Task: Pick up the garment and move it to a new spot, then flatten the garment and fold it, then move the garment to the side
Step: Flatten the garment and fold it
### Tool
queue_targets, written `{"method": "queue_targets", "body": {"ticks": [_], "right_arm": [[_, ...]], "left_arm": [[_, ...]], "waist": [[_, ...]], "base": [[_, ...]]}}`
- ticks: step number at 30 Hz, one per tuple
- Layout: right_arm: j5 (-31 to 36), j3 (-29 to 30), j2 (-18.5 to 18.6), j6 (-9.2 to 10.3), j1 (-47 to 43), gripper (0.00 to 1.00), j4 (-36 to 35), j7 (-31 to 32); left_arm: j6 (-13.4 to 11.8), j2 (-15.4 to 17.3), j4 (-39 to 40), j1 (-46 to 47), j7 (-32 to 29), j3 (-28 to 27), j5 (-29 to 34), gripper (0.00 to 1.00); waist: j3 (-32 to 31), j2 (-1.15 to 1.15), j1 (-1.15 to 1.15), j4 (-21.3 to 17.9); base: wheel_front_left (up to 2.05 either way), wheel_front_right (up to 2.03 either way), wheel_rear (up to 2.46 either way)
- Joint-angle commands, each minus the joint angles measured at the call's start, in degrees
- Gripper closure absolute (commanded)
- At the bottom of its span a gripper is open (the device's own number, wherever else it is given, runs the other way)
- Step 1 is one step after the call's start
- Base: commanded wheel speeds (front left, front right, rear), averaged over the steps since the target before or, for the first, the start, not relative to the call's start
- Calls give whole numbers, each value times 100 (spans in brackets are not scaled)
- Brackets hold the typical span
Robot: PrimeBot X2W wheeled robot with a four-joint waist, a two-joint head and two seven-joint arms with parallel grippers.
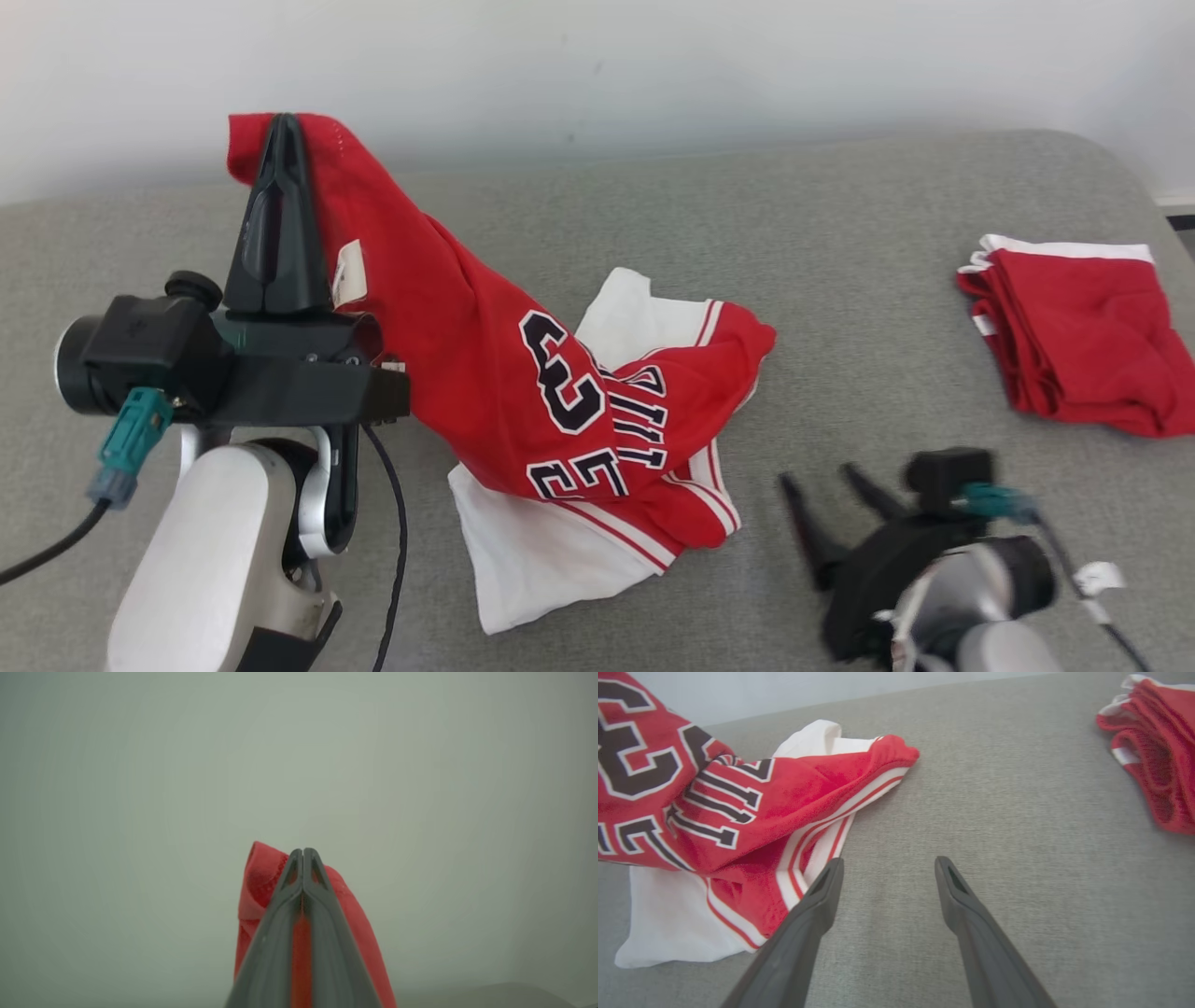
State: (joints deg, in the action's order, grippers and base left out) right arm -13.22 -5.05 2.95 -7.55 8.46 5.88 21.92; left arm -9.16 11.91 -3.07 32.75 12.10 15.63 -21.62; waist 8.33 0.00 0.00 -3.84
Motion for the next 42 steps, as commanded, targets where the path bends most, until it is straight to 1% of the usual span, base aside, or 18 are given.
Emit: {"method": "queue_targets", "body": {"ticks": [1, 4, 7, 9, 12, 14, 15, 16, 17, 20, 23, 26, 29, 32, 37, 39, 41, 42], "right_arm": [[-9, -64, -11, 13, 13, 0, -15, 27], [154, -569, -1, 14, 70, 0, 24, 199], [476, -909, -3, 13, 184, 0, 183, 303], [622, -1115, -5, 13, 329, 0, 313, 252], [767, -1256, -1, 14, 467, 0, 569, 242], [1038, -1231, -1, 13, 550, 0, 744, 342], [1159, -1203, -4, 14, 562, 24, 809, 413], [1311, -1191, -4, 14, 582, 64, 858, 486], [1428, -1152, -4, 14, 594, 100, 874, 500], [1756, -826, 6, 14, 685, 100, 686, 409], [1930, -379, -1, 14, 719, 100, 327, 340], [1754, -34, 118, 15, 699, 100, -206, 407], [1678, 323, 426, 14, 558, 100, -826, 597], [1454, 493, 727, 13, 374, 100, -1469, 978], [1038, 711, 1292, 14, 83, 100, -2518, 1681], [902, 756, 1454, 14, 89, 100, -2684, 1941], [692, 676, 1604, 13, 235, 100, -2587, 2146], [692, 676, 1604, 13, 235, 100, -2587, 2146]], "left_arm": [[-23, 12, -26, -117, 38, -18, -16, 100], [-24, -49, -161, -167, 109, -36, -80, 100], [5, -127, -290, -232, 181, -28, -112, 100], [36, -180, -341, -221, 217, -41, -123, 100], [65, -247, -419, -211, 266, -63, -117, 100], [92, -280, -448, -201, 288, -90, -109, 100], [106, -294, -458, -198, 297, -102, -102, 100], [95, -316, -464, -196, 300, -113, -98, 100], [102, -331, -464, -197, 301, -129, -95, 100], [158, -400, -391, -241, 313, -187, -124, 100], [209, -493, -152, -298, 320, -264, -88, 100], [258, -577, 146, -434, 309, -315, -17, 100], [309, -652, 461, -581, 311, -287, 14, 100], [326, -685, 795, -800, 311, -203, 92, 100], [242, -722, 1350, -1164, 257, -11, 154, 100], [201, -722, 1449, -1297, 180, 33, 142, 100], [167, -720, 1383, -1392, 125, 28, 77, 100], [167, -720, 1383, -1392, 125, 28, 77, 100]], "waist": [[69, 0, 0, 113], [151, 0, 0, 240], [252, 0, 0, 355], [320, 0, 0, 417], [392, 0, 0, 504], [417, 0, 0, 548], [423, 0, 0, 563], [426, 0, 0, 575], [426, 0, 0, 583], [395, 0, 0, 590], [314, 0, 0, 588], [220, 0, 0, 575], [143, 0, 0, 559], [96, 0, 0, 547], [116, 0, 0, 561], [155, 0, 0, 558], [221, 0, 0, 548], [221, 0, 0, 548]], "base": [[0, 0, 0], [0, 0, 0], [0, 0, 0], [0, 0, 0], [0, 0, 0], [0, 0, 0], [0, 0, 0], [0, 0, 0], [0, 0, 0], [0, 0, 0], [0, 0, 0], [0, 0, 0], [0, 0, 0], [0, 0, 0], [0, 0, 0], [0, 0, 0], [0, 0, 0], [0, 0, 0]]}}
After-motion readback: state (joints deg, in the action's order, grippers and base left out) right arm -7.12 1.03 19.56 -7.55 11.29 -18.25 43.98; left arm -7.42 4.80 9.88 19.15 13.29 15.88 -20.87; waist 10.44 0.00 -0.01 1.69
